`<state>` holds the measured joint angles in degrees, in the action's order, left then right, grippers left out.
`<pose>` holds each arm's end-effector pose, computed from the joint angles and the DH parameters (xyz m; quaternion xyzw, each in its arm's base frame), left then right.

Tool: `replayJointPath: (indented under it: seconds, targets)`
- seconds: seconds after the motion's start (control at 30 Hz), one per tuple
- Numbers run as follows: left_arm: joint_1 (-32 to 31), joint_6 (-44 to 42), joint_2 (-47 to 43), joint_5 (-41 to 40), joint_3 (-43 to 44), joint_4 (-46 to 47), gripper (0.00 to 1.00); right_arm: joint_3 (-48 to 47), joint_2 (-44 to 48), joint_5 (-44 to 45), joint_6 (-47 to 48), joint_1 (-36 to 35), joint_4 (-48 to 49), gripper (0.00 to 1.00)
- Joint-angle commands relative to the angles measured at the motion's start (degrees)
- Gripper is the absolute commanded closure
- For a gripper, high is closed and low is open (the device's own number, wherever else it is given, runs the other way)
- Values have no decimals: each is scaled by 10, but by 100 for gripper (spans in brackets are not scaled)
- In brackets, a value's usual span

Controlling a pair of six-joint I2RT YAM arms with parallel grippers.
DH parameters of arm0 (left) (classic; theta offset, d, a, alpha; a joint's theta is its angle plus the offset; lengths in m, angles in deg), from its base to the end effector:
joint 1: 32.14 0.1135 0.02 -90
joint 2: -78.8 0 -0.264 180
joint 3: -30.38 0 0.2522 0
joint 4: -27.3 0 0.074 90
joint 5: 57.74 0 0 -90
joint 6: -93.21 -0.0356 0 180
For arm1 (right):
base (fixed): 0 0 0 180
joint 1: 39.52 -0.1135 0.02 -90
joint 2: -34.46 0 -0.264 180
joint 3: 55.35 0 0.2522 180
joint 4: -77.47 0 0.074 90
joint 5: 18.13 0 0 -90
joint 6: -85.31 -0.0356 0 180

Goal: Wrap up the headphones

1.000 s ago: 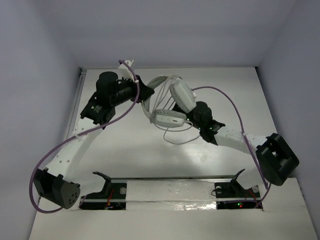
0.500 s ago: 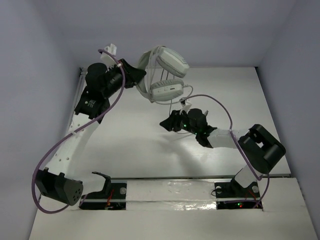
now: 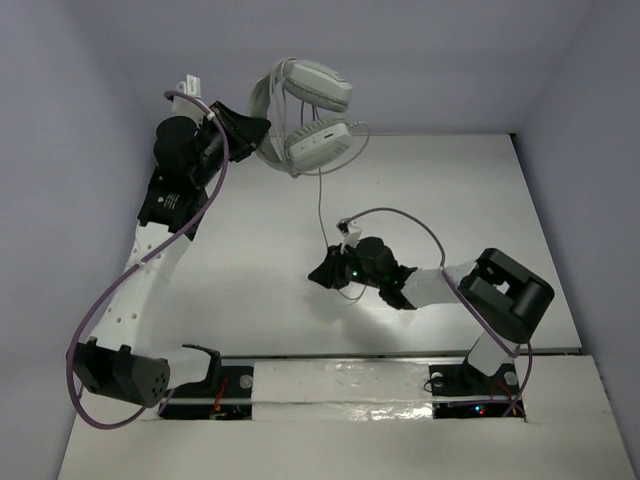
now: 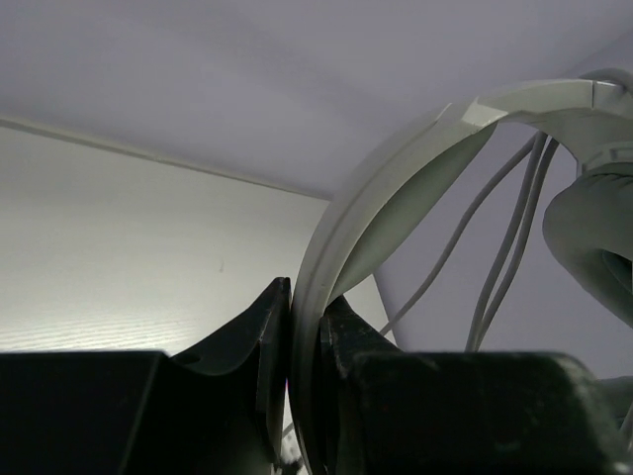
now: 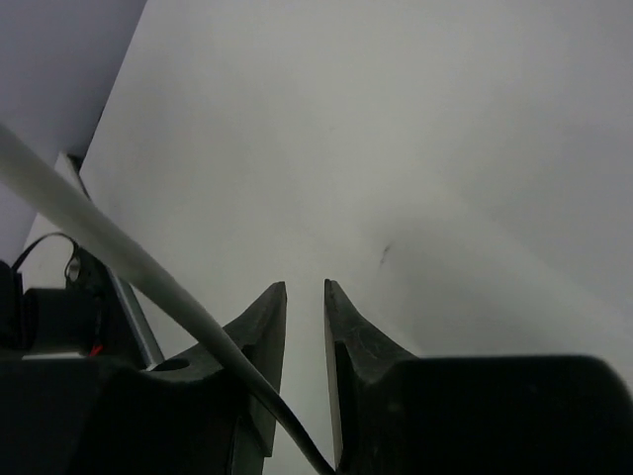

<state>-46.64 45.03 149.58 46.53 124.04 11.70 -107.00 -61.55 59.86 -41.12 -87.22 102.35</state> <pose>0.2622 -0.0769 0.4746 -0.0643 0.6591 -0.4238 0.6179 0.2170 0.2495 0.1634 -0.1398 0.8022 0.4481 0.3690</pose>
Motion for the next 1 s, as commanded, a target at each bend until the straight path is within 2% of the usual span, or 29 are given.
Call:
replayJointPath:
  seconds: [0.0, 0.1, 0.23, 0.3, 0.33, 0.37, 0.4, 0.5, 0.63, 0.83, 0.97]
  targets:
    - [15, 40, -27, -59, 35, 62, 100, -11, -8, 6, 0, -35, 14, 72]
    - [20, 37, -32, -86, 39, 61, 100, 6, -3, 10, -6, -52, 20, 67]
    - [20, 33, -29, -121, 34, 59, 100, 19, 10, 22, -9, -66, 7, 70]
    - [20, 26, -30, -137, 25, 62, 100, 13, 15, 29, -8, -84, -27, 83]
    - [20, 23, -32, -171, 11, 64, 100, 7, 22, 28, -6, -89, -42, 88]
    - [20, 19, -30, -180, 4, 66, 100, 3, 28, 30, -2, -95, -57, 98]
    - [20, 6, -28, -188, -3, 66, 100, -2, 38, 36, 8, -111, -89, 100]
    - [20, -34, -25, -238, -24, 55, 100, -11, 93, 76, 21, -124, -156, 100]
    - [20, -70, -13, -324, -38, 42, 100, -31, 165, 61, 36, -131, -253, 100]
    - [15, -104, 31, -379, -49, 33, 100, -132, 235, 84, 79, -166, -444, 100]
    - [-20, -137, 62, -433, -68, 33, 100, -211, 272, 104, 113, -172, -551, 100]
